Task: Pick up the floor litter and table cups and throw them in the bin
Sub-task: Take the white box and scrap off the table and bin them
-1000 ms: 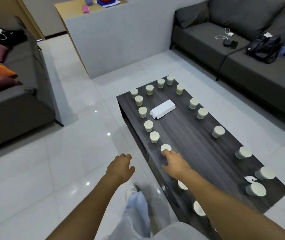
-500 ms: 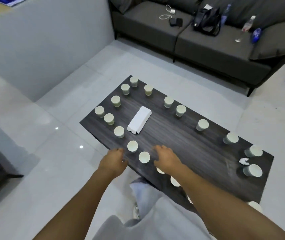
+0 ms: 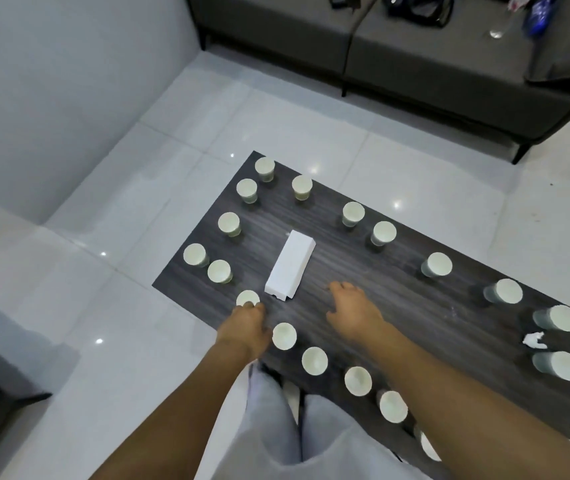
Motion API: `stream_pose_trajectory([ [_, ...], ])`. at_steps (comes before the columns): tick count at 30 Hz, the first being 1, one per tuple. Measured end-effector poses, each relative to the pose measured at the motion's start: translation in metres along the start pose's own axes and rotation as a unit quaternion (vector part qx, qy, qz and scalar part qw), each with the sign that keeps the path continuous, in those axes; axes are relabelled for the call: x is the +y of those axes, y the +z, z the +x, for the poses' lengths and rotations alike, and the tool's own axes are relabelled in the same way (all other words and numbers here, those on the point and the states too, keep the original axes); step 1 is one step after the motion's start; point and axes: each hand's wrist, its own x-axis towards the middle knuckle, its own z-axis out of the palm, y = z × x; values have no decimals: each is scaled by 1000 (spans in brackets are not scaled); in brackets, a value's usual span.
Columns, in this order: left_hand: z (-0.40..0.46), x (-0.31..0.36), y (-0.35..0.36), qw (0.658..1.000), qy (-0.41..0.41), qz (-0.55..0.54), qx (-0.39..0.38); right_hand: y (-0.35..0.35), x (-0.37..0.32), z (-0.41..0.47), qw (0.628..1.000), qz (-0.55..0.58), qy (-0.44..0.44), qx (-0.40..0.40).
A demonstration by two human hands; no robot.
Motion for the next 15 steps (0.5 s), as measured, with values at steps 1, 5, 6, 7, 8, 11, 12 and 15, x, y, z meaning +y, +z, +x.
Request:
stream_pose_trajectory([
  [1, 15, -2, -4, 1000, 2, -2, -9, -1, 0, 10, 1000, 10, 10, 3],
  [5, 77, -1, -8, 998, 30, 46, -45, 1, 0, 40, 997, 57, 53, 15],
  [6, 93, 0, -7, 996, 38, 62, -53, 4, 2, 47, 995, 71, 65, 21],
  [7, 109, 2, -5, 994, 44, 76, -61, 7, 3, 54, 993, 85, 78, 27],
  [8, 124, 4, -2, 993, 50, 86, -68, 11, 5, 60, 991, 100, 88, 30],
  [11, 168, 13, 10, 990, 62, 107, -65, 25, 16, 80, 986, 122, 107, 35],
  [12, 184, 16, 16, 989, 67, 118, -57, 32, 22, 88, 985, 128, 111, 39],
  [15, 228, 24, 40, 984, 82, 154, -44, 55, 37, 110, 979, 155, 122, 45],
])
